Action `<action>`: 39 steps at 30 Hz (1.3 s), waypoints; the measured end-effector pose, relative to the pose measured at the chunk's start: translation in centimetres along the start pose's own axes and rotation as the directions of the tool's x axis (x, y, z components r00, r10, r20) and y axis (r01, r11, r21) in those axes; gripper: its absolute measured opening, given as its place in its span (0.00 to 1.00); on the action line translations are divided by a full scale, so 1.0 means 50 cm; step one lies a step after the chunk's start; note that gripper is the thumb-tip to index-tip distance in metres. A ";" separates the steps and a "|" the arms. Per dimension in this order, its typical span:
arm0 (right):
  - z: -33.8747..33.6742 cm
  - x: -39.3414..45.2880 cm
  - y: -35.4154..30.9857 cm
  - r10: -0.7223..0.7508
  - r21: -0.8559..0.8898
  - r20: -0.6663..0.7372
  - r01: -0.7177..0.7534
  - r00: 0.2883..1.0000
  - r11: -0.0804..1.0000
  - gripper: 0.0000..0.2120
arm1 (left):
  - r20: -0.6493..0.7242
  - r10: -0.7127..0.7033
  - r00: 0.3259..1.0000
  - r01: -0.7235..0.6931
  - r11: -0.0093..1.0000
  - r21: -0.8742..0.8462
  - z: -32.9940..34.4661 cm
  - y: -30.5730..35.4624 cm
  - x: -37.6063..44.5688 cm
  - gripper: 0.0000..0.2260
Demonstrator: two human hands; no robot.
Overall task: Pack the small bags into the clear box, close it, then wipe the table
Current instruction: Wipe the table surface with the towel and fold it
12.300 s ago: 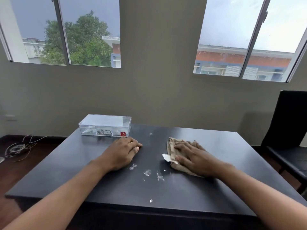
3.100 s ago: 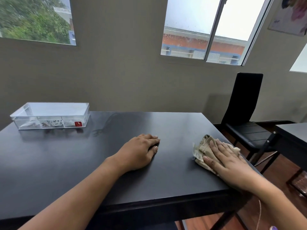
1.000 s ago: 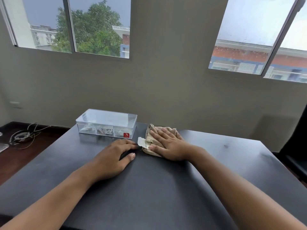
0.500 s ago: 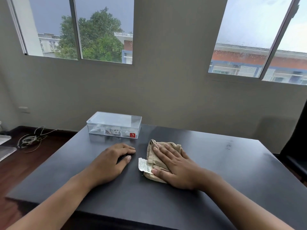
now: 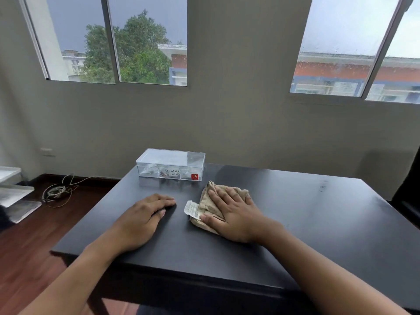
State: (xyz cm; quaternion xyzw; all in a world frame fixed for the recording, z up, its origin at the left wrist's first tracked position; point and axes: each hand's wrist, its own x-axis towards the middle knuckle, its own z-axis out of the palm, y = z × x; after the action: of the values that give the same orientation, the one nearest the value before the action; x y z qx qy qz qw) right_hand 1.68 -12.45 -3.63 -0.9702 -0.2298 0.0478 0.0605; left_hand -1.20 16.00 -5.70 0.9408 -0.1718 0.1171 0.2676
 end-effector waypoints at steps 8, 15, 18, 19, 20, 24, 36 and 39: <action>0.020 -0.065 -0.056 -0.063 0.007 0.018 0.063 0.998 0.998 0.40 | -0.006 -0.010 1.000 0.010 1.000 0.009 -0.001 0.006 -0.002 0.16; 0.001 -0.008 -0.055 0.023 0.007 -0.002 -0.023 1.000 1.000 0.43 | 0.011 0.000 1.000 -0.001 0.999 0.035 0.000 0.007 -0.001 0.17; 0.018 0.006 -0.099 0.046 0.014 -0.011 -0.046 0.999 0.999 0.43 | 0.017 -0.001 1.000 0.000 0.999 0.034 -0.003 0.009 -0.002 0.17; 0.024 -0.003 -0.116 0.020 0.029 -0.021 -0.019 1.000 0.999 0.42 | 0.021 0.000 1.000 -0.001 0.999 0.038 -0.006 0.010 -0.002 0.17; 0.030 -0.017 -0.130 -0.020 0.041 -0.033 0.021 0.999 0.999 0.42 | 0.028 0.000 1.000 -0.001 0.999 0.041 -0.009 0.010 -0.002 0.18; 0.046 -0.082 -0.144 -0.164 0.047 -0.068 0.168 0.984 0.985 0.39 | 0.019 -0.014 1.000 0.014 0.999 0.032 -0.008 0.011 -0.001 0.17; -0.009 -0.081 -0.038 0.119 0.133 -0.220 -0.091 0.968 0.987 0.32 | 0.081 -0.191 0.978 0.185 0.980 0.074 -0.011 0.056 0.018 0.24; -0.013 -0.078 -0.036 0.129 0.212 -0.202 -0.085 0.971 0.974 0.26 | 0.102 -0.181 0.978 0.172 0.981 0.095 -0.010 0.076 0.021 0.27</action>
State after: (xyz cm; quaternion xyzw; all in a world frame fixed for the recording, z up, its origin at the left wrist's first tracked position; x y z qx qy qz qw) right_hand -2.53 -12.68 -2.50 -0.9695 -0.1630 -0.0310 0.1803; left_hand -1.76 12.97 -3.19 0.9680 -0.0969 0.0479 0.2266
